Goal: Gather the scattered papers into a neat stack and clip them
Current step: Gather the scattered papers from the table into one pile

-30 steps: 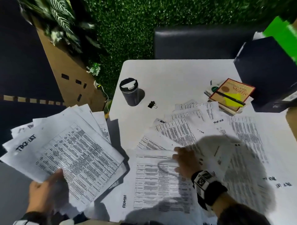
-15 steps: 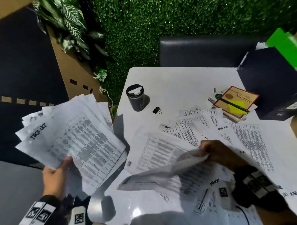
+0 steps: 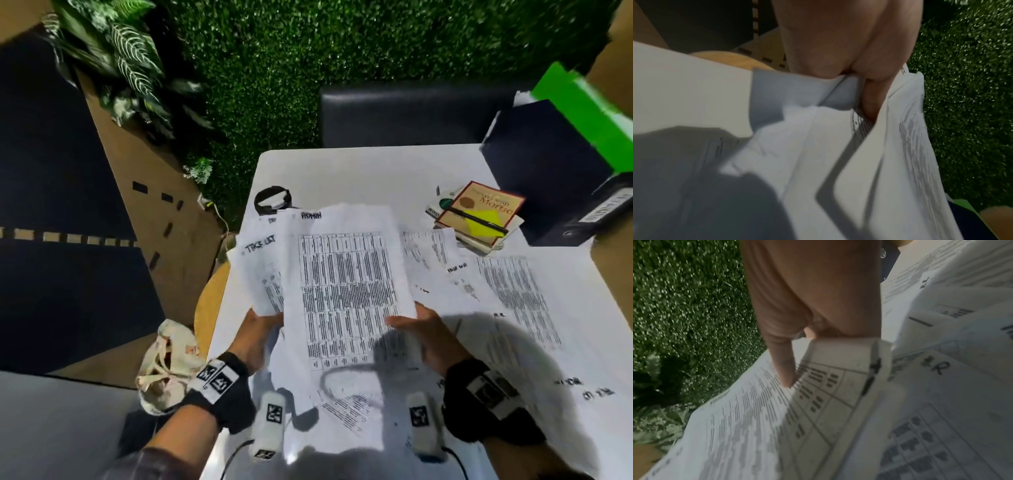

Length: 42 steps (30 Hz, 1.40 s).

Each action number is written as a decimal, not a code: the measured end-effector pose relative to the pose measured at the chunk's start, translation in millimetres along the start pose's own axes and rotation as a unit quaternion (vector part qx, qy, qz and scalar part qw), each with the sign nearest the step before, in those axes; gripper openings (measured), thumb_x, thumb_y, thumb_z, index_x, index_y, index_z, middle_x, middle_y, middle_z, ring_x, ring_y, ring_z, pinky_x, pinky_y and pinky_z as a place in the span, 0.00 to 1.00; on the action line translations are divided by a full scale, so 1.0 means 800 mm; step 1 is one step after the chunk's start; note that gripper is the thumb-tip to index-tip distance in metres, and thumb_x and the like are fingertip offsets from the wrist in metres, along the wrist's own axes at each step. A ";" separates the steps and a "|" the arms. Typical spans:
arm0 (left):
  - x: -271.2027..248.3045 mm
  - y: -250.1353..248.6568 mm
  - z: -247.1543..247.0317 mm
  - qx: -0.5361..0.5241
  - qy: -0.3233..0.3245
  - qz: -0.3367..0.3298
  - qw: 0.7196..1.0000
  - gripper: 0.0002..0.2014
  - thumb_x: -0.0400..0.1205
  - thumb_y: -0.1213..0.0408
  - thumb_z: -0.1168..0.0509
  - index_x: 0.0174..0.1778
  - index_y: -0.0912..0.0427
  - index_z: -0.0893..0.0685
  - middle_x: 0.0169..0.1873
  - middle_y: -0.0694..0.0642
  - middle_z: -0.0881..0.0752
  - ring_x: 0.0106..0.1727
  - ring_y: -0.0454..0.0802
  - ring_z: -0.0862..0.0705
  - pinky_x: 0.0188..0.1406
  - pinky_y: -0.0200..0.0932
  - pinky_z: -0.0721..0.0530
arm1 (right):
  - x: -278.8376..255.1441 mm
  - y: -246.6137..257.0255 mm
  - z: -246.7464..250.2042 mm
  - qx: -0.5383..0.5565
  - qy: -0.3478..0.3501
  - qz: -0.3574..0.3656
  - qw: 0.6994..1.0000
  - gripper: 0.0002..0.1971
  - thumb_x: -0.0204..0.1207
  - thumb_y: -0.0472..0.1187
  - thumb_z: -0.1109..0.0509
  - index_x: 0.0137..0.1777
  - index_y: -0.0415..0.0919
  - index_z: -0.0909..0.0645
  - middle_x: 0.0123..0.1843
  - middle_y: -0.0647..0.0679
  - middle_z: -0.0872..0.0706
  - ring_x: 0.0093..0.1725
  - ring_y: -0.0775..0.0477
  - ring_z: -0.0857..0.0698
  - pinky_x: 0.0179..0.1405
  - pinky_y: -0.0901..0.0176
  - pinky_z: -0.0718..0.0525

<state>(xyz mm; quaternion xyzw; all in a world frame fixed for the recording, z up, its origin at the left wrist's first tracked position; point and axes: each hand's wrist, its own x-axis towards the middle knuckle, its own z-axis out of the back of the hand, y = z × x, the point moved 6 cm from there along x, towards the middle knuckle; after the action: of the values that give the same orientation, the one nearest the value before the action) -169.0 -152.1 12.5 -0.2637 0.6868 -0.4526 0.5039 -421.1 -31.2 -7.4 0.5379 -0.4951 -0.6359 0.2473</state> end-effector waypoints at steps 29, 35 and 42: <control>-0.075 0.100 0.183 0.219 -0.222 0.122 0.942 0.32 0.73 0.45 0.28 0.65 0.63 0.28 0.47 0.61 0.14 0.46 0.59 0.16 0.45 0.51 0.16 | 0.061 -0.080 -0.013 -0.609 -0.058 -0.008 0.791 0.30 0.73 0.52 0.28 0.73 0.42 0.28 0.71 0.41 0.22 0.70 0.40 0.24 0.67 0.52 0.27; -0.079 0.095 0.184 0.155 -0.229 0.136 0.951 0.32 0.72 0.48 0.25 0.61 0.64 0.29 0.49 0.65 0.16 0.50 0.62 0.18 0.57 0.56 0.21 | 0.058 -0.057 0.047 -0.473 -0.160 -0.055 0.865 0.20 0.77 0.44 0.34 0.66 0.35 0.22 0.67 0.32 0.20 0.65 0.34 0.22 0.61 0.49 0.24; -0.080 0.091 0.189 0.097 -0.240 0.129 0.957 0.43 0.62 0.44 0.21 0.68 0.63 0.28 0.55 0.64 0.15 0.55 0.61 0.17 0.57 0.58 0.22 | 0.040 -0.082 0.089 -0.556 -0.184 -0.159 0.795 0.27 0.77 0.47 0.32 0.73 0.39 0.31 0.76 0.35 0.33 0.75 0.34 0.33 0.70 0.38 0.29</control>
<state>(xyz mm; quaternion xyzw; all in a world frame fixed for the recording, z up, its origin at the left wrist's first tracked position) 1.3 -120.9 -35.9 -0.2237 0.5271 -0.3717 0.7307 -482.2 -6.7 -85.0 0.2517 0.0001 -0.9191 0.3031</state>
